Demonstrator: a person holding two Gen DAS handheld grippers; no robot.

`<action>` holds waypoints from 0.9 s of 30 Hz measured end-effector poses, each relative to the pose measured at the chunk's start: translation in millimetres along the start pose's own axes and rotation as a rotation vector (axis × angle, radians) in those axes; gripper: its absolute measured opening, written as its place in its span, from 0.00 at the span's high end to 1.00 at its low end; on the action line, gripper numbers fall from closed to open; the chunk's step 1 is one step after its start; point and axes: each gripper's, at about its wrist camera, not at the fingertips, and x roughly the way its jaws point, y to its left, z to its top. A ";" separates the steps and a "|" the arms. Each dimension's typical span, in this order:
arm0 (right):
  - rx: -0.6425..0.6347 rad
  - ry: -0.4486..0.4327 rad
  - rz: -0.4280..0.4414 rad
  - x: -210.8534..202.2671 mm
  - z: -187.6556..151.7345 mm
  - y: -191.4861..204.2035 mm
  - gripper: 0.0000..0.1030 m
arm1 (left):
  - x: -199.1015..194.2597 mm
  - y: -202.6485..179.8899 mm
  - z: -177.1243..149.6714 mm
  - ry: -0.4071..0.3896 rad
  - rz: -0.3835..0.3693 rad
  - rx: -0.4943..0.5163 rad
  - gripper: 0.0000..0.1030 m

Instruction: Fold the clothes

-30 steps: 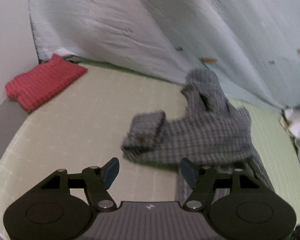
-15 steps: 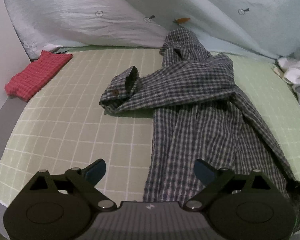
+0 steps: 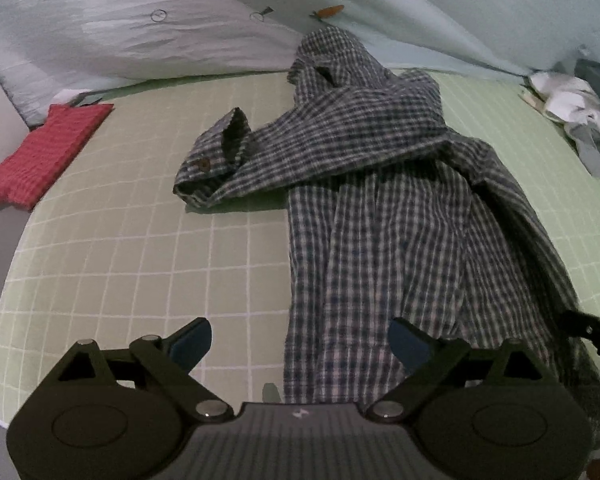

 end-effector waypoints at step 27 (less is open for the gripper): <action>0.228 0.194 0.043 15.1 -55.9 23.2 0.65 | 48.8 12.7 -27.5 0.212 -0.073 0.063 0.08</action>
